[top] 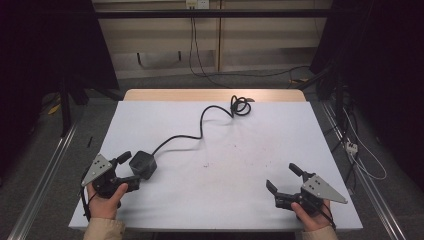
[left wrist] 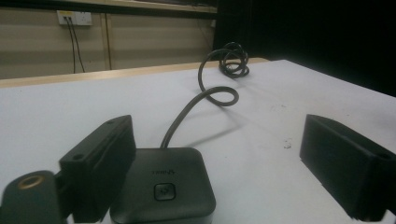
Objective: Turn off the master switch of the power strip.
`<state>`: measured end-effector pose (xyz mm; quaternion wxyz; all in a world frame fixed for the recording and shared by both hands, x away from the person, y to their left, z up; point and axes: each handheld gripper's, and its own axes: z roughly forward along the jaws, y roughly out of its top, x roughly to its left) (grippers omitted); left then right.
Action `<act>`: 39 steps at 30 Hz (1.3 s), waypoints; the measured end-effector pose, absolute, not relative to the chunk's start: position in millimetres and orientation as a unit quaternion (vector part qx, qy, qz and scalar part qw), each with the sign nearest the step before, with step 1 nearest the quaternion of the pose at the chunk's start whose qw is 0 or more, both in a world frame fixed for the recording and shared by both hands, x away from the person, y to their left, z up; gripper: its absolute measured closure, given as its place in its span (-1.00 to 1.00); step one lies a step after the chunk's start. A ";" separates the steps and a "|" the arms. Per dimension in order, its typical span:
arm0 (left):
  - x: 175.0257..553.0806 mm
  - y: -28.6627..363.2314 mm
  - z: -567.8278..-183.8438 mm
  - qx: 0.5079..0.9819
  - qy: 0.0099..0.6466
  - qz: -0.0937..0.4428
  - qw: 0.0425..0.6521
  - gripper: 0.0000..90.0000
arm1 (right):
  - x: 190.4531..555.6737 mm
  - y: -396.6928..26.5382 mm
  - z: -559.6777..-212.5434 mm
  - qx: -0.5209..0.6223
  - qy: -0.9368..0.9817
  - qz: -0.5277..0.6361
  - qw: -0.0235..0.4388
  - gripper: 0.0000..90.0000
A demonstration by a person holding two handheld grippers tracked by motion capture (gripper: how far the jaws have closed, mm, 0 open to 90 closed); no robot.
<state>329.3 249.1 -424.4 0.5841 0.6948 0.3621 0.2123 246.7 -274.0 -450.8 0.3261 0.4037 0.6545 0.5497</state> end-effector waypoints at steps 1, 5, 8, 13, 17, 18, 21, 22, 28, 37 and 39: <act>329.7 249.7 -424.2 0.696 0.362 0.212 0.583 -0.66 | 246.9 -273.8 -450.8 0.403 0.655 0.550 0.326 -0.89; 331.2 252.2 -422.9 0.695 0.365 0.210 0.583 -0.56 | 247.1 -273.6 -450.8 0.402 0.655 0.550 0.326 -0.89; 332.6 253.5 -421.8 0.698 0.363 0.207 0.581 -0.41 | 247.3 -273.8 -450.9 0.402 0.655 0.550 0.326 -0.89; 335.3 255.2 -419.9 0.704 0.365 0.207 0.573 -0.27 | 247.1 -273.7 -450.6 0.403 0.654 0.551 0.326 -0.89; 338.9 256.9 -420.4 0.705 0.375 0.205 0.566 -0.15 | 247.2 -274.0 -450.4 0.403 0.654 0.551 0.327 -0.89; 338.9 256.9 -420.4 0.705 0.375 0.205 0.566 -0.11 | 247.3 -274.1 -450.4 0.403 0.654 0.551 0.326 -0.89; 340.7 257.9 -420.0 0.707 0.376 0.204 0.563 -0.01 | 247.3 -274.2 -450.3 0.403 0.654 0.551 0.327 -0.89; 341.1 258.3 -419.8 0.708 0.376 0.203 0.561 0.02 | 247.3 -274.1 -450.3 0.403 0.653 0.551 0.327 -0.89; 342.9 261.1 -419.6 0.710 0.385 0.199 0.555 0.20 | 247.5 -274.5 -450.3 0.403 0.654 0.551 0.327 -0.89; 345.1 263.5 -419.9 0.714 0.393 0.197 0.546 0.35 | 247.5 -274.8 -450.2 0.402 0.654 0.551 0.327 -0.89; 345.3 263.7 -419.9 0.715 0.392 0.195 0.545 0.38 | 247.5 -274.9 -450.1 0.402 0.654 0.551 0.327 -0.89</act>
